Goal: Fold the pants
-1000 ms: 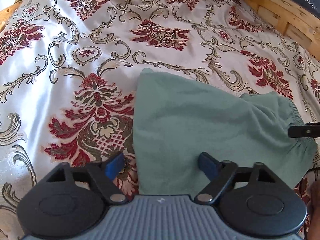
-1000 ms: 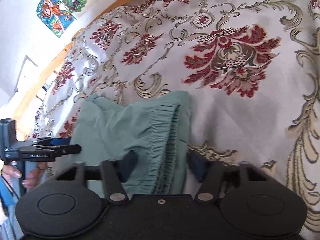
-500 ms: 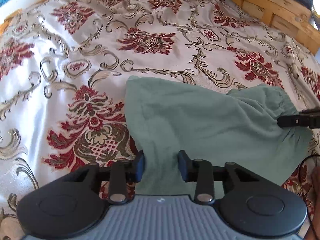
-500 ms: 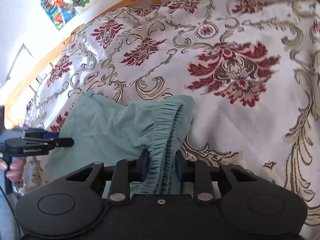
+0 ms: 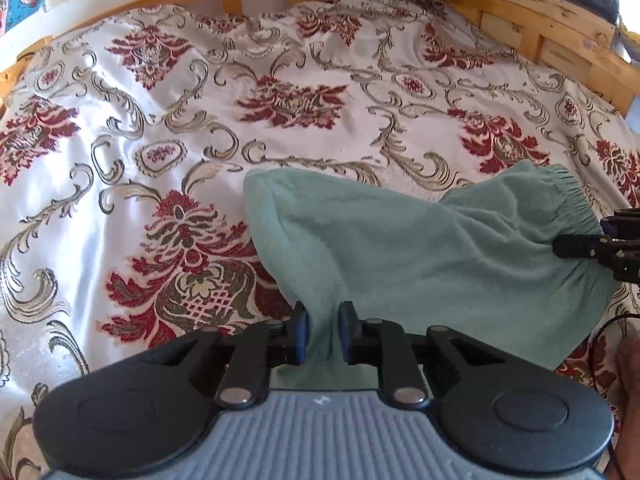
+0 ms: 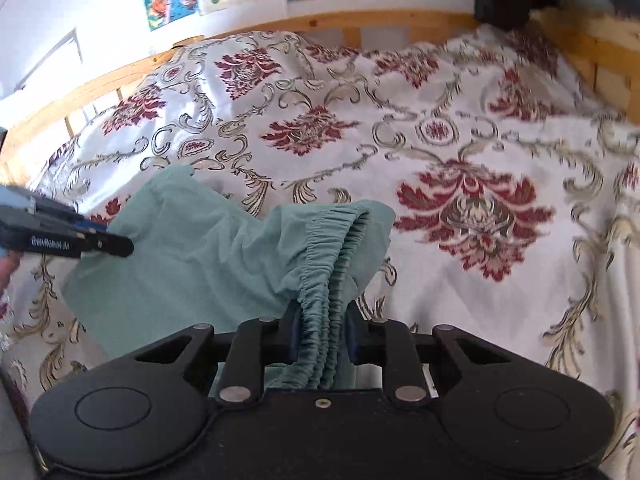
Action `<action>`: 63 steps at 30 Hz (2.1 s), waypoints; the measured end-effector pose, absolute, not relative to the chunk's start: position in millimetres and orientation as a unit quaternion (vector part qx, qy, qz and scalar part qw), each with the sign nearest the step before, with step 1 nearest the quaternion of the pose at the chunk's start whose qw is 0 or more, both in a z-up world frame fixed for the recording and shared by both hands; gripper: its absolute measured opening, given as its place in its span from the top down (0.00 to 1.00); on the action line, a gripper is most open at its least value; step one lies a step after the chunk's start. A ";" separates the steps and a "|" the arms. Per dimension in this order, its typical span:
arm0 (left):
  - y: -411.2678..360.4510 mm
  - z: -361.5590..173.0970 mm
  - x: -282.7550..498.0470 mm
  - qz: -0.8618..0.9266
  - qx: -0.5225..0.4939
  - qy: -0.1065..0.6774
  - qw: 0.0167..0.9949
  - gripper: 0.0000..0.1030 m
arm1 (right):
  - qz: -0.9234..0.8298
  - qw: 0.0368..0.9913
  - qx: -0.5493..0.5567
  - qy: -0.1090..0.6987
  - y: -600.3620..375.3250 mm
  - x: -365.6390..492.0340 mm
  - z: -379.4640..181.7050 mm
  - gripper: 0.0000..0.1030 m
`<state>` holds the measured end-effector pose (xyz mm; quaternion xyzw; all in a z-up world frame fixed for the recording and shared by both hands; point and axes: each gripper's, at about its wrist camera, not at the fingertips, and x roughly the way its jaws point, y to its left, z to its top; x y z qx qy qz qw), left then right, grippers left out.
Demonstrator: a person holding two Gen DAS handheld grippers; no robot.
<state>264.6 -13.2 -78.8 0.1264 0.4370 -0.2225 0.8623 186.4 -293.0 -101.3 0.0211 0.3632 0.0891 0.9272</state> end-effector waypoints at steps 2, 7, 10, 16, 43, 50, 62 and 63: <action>-14.4 -76.2 262.3 -0.220 0.126 0.435 0.864 0.83 | 0.089 0.931 0.003 0.355 -288.4 183.9 -98.7 0.78; -16.5 -69.4 257.5 -0.199 0.120 0.443 0.866 0.84 | 0.089 0.939 -0.021 0.332 -282.1 179.9 -90.8 0.79; -17.9 -55.6 253.1 -0.200 0.111 0.424 0.876 0.85 | 0.082 0.945 -0.038 0.313 -281.1 181.8 -79.7 0.79; -36.3 -19.1 280.0 -0.207 0.133 0.377 0.893 0.85 | 0.082 0.950 -0.060 0.295 -291.0 223.7 -51.9 0.80; 5.6 -120.5 457.5 -0.171 -0.019 0.412 0.895 0.84 | 0.059 0.925 -0.082 0.367 -296.4 431.9 -118.3 0.78; 5.3 -118.9 456.5 -0.172 -0.015 0.410 0.896 0.84 | 0.057 0.927 -0.078 0.363 -295.0 429.2 -118.4 0.77; 3.7 -115.2 454.1 -0.156 -0.011 0.416 0.896 0.75 | 0.037 0.926 -0.081 0.367 -290.5 430.8 -118.2 0.69; 4.0 -115.1 454.2 -0.153 -0.009 0.417 0.896 0.73 | 0.035 0.925 -0.084 0.368 -289.7 430.9 -118.3 0.67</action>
